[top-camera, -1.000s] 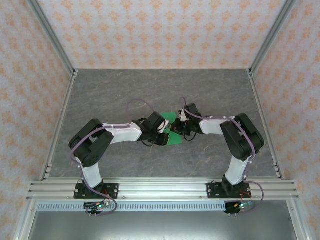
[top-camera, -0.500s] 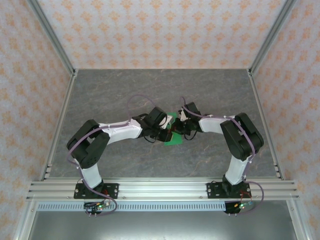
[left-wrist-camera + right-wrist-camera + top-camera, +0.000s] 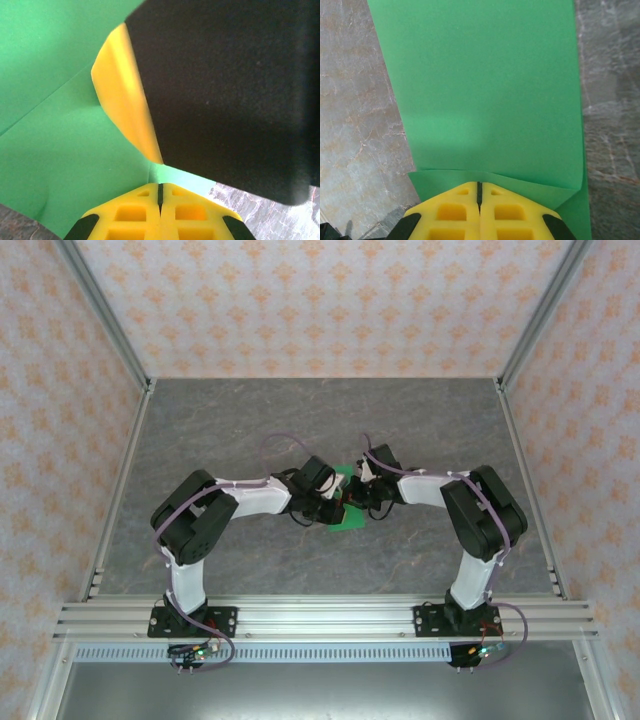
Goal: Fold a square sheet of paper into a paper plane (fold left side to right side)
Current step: Fold the triangle a second time at the center of the table.
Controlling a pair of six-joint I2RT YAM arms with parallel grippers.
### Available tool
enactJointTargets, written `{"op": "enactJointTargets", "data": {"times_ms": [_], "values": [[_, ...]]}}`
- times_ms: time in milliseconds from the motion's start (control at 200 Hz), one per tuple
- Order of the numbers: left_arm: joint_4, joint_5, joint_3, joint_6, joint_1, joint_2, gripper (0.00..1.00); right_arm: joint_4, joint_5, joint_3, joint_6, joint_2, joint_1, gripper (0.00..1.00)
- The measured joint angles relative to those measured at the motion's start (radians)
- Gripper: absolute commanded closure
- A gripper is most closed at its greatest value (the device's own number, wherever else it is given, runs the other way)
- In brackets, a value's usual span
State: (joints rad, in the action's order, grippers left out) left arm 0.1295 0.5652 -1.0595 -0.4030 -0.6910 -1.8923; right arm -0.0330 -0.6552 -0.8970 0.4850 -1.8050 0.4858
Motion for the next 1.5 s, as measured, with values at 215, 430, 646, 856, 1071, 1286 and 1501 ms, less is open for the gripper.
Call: {"op": "enactJointTargets", "data": {"times_ms": [215, 430, 646, 856, 1071, 1286, 1501], "values": [[0.000, 0.000, 0.008, 0.013, 0.000, 0.000, 0.98, -0.013, 0.002, -0.007, -0.011, -0.001, 0.000, 0.95], [-0.019, 0.003, 0.044, 0.047, 0.002, 0.020, 0.99, -0.031, 0.001, -0.017, -0.015, -0.005, 0.000, 0.95], [-0.042, 0.003, 0.109, 0.069, 0.006, 0.065, 0.99, -0.043, 0.000, -0.020, -0.018, -0.005, 0.002, 0.95], [-0.050, 0.003, 0.173, 0.071, 0.006, 0.113, 0.99, -0.064, -0.004, -0.033, -0.018, -0.012, 0.003, 0.95], [-0.063, -0.003, 0.242, 0.067, 0.006, 0.170, 0.99, -0.066, -0.004, -0.034, -0.018, -0.012, 0.003, 0.95], [-0.005, 0.006, 0.256, 0.053, 0.040, 0.206, 0.99, -0.066, -0.005, -0.034, -0.018, -0.012, 0.003, 0.95], [0.045, 0.031, 0.219, 0.040, 0.078, 0.240, 0.99, -0.066, -0.007, -0.035, -0.018, -0.012, 0.003, 0.95]]}}
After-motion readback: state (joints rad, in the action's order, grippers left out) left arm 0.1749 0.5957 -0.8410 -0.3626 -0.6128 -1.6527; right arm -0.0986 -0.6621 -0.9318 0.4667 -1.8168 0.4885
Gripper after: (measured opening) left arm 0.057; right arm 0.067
